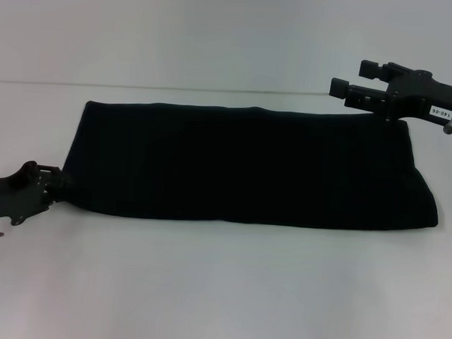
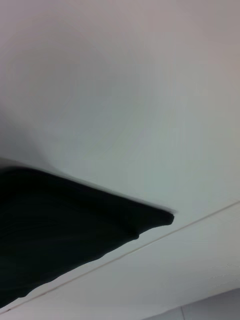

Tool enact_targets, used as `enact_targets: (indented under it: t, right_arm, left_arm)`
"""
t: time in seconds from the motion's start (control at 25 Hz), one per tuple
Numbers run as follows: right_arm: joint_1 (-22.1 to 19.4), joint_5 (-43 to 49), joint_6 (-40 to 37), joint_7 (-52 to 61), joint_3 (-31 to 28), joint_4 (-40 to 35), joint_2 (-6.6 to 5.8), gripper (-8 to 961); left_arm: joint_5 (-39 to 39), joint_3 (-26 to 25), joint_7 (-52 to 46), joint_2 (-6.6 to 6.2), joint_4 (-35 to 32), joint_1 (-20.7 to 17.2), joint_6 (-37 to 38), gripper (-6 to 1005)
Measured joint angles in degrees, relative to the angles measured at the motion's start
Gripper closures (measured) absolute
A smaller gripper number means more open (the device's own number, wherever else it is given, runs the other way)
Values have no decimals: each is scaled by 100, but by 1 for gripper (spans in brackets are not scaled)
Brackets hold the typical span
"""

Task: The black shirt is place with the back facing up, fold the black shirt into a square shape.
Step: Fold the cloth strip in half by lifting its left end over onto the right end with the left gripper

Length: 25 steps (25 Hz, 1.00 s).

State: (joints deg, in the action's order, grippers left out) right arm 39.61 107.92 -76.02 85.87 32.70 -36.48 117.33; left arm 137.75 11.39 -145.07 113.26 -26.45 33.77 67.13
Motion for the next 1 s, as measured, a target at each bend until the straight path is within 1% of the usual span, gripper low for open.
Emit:
enact_targets:
  t: [0.16, 0.48, 0.68, 0.88, 1.0]
  right_arm:
    - [2, 0, 0, -7, 0, 0, 0, 45]
    - [12, 0, 0, -27, 0, 0, 1, 45]
    - [12, 1, 8, -35, 0, 0, 18, 45]
    - [10, -5, 52, -36, 0, 31, 37, 45]
    - [-9, -80, 91, -36, -6, 48, 47, 45]
  left_arm:
    - [18, 2, -4, -1, 0, -8, -32, 679]
    - [31, 41, 15, 4, 0, -7, -99, 910]
    - [31, 39, 187, 2, -1, -13, -63, 978]
    - [-12, -7, 501, -6, -78, -107, -16, 977]
    - [-31, -56, 653, -17, -209, -225, 27, 977]
